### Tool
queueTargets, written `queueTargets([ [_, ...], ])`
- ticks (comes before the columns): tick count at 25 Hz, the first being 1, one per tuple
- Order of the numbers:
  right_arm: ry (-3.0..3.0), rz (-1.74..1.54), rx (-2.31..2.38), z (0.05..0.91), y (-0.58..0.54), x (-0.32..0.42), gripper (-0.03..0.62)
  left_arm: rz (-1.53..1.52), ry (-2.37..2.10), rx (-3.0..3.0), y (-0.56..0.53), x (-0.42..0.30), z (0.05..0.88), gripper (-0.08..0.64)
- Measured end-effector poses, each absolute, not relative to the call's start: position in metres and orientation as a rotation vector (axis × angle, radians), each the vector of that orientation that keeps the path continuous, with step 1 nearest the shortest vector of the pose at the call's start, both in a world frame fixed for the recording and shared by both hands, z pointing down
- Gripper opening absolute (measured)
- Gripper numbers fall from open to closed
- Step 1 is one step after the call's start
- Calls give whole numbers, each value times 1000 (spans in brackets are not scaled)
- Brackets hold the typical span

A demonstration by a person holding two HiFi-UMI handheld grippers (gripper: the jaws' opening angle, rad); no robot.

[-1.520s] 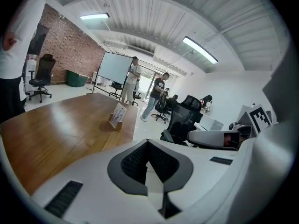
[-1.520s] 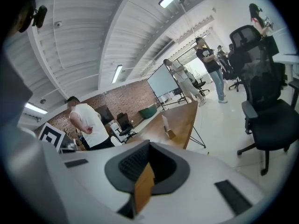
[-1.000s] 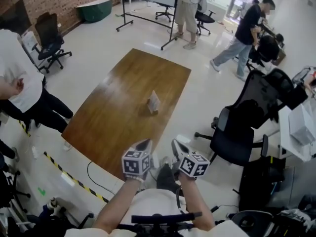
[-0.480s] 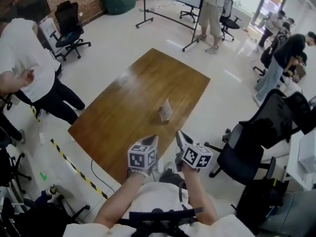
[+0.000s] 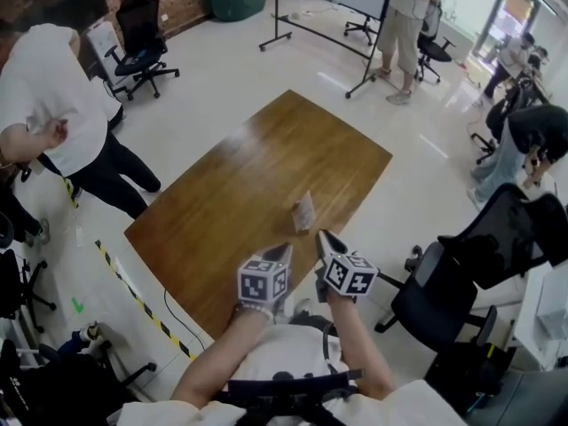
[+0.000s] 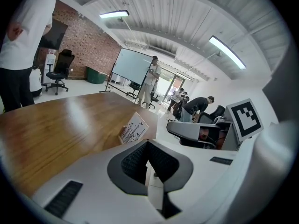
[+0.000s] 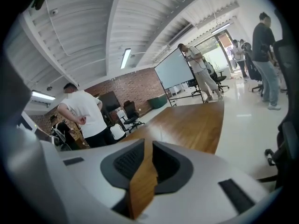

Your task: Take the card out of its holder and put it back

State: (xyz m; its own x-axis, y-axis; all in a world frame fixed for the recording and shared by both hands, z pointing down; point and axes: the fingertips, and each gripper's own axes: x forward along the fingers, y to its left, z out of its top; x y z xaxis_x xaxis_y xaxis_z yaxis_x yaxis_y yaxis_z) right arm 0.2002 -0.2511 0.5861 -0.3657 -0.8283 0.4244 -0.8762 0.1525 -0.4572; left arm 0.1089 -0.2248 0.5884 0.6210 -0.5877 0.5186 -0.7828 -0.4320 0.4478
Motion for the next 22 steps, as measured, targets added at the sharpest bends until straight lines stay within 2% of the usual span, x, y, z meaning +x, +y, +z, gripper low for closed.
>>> queueTargets([
  [3,-2305,989,1713,596,-263,201,92,378,-1071,2162,-235,114,595,-3],
  [7,-2277,974,1706,607,-280,206,173,370,-1069,2152,-246,123,600,-3],
  [22,-2203,926,1618,655,-343,189,184,382,-1128,2086,-294,116,627,-3],
])
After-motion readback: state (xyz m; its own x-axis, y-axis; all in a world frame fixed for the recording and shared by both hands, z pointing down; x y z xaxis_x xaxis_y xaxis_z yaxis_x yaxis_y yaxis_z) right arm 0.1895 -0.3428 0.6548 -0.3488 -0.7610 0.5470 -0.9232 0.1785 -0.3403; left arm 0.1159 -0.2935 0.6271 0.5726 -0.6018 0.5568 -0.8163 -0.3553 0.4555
